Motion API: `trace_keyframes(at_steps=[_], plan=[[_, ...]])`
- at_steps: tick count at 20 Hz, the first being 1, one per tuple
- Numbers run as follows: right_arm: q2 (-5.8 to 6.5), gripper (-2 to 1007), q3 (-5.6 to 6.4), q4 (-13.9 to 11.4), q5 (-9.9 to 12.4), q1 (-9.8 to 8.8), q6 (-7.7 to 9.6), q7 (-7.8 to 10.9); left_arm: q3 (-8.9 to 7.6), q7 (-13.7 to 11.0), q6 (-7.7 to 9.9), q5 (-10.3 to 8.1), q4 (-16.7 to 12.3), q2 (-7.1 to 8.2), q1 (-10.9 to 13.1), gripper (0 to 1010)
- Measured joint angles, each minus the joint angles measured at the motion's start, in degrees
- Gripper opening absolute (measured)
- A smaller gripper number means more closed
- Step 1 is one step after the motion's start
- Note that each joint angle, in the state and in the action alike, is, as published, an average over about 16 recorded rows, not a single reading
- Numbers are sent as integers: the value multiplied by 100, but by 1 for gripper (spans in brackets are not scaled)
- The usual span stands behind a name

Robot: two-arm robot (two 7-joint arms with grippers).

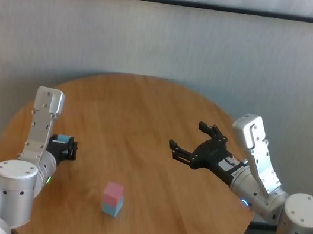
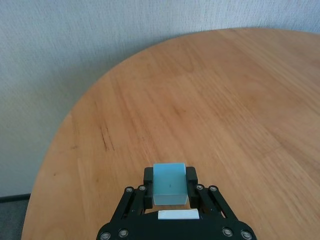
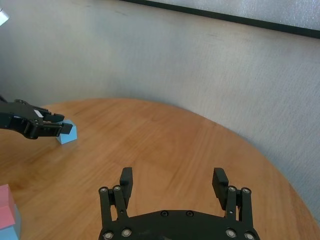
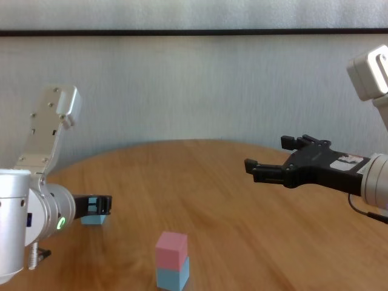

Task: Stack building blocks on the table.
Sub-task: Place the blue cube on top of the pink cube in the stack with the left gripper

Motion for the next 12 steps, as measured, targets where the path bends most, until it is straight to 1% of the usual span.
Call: trace_keyframes(at_steps=[7, 10, 12], plan=[[0, 1005, 0, 0, 0, 0, 0, 0, 7, -32, 0, 8, -28, 7, 9, 388], [0, 1005, 0, 0, 0, 0, 0, 0, 31, -113, 1, 32, -100, 39, 35, 388], [0, 1005, 0, 0, 0, 0, 0, 0, 59, -210, -2, 58, -185, 86, 67, 388]])
